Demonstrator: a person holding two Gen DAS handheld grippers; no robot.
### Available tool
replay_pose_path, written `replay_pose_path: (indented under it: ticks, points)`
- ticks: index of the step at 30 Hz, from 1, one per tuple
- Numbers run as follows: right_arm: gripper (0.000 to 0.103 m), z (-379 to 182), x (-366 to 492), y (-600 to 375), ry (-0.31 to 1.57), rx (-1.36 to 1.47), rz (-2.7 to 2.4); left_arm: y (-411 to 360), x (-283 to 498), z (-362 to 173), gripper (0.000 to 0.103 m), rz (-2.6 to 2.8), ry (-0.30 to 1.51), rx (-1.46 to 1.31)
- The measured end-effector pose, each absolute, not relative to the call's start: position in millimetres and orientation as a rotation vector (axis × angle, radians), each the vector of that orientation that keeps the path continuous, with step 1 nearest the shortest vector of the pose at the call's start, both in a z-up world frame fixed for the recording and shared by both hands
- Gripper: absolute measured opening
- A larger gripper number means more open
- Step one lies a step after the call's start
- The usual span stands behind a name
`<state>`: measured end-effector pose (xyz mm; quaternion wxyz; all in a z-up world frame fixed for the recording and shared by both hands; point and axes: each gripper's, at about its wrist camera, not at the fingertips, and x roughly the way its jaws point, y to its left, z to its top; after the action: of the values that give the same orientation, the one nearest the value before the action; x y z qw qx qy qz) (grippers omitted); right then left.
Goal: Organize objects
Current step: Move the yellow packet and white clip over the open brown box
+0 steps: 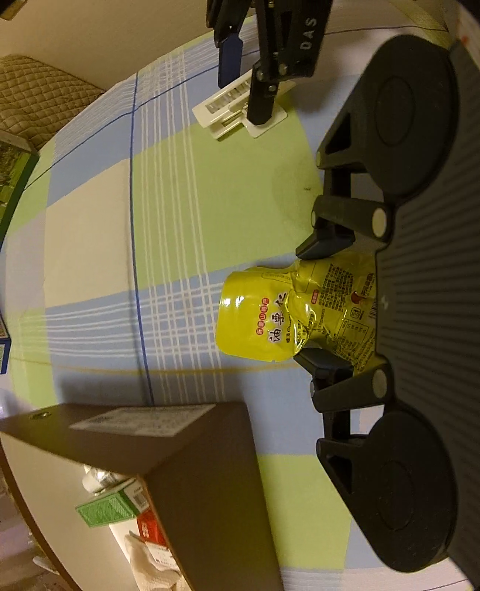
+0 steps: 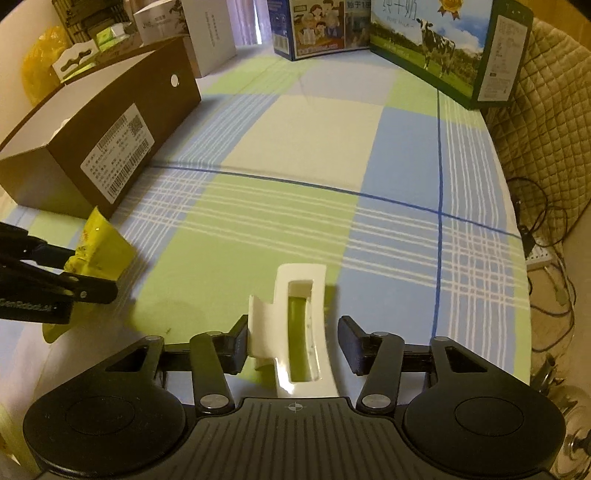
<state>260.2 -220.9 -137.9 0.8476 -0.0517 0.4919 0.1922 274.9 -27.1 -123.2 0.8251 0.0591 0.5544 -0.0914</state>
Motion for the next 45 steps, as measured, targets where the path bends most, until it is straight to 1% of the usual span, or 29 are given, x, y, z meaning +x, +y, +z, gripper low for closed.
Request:
replay_pose_path:
  ticks: [10,20,35,45]
  points:
    - [0.038,-122.9,242.8,-211.9,1.011,-0.107,0.426,-10.1,256.7,-112.1,0.048,-0.173,1.146,0.107]
    - [0.038,-95.2,227.8,-179.6,0.975,-0.063,0.512,15.3,241.9,-99.5,0.048,-0.153,1.116,0.080]
    - [0.038,-54.0,221.6,-89.1,0.900,-0.024,0.673,93.2,219.4,-57.3,0.048,-0.096,1.034,0.014]
    - [0.038,-30.3,248.5,0.6,0.825,0.013,0.778,162.6,233.6,-14.9,0.048,-0.038,0.937,0.004]
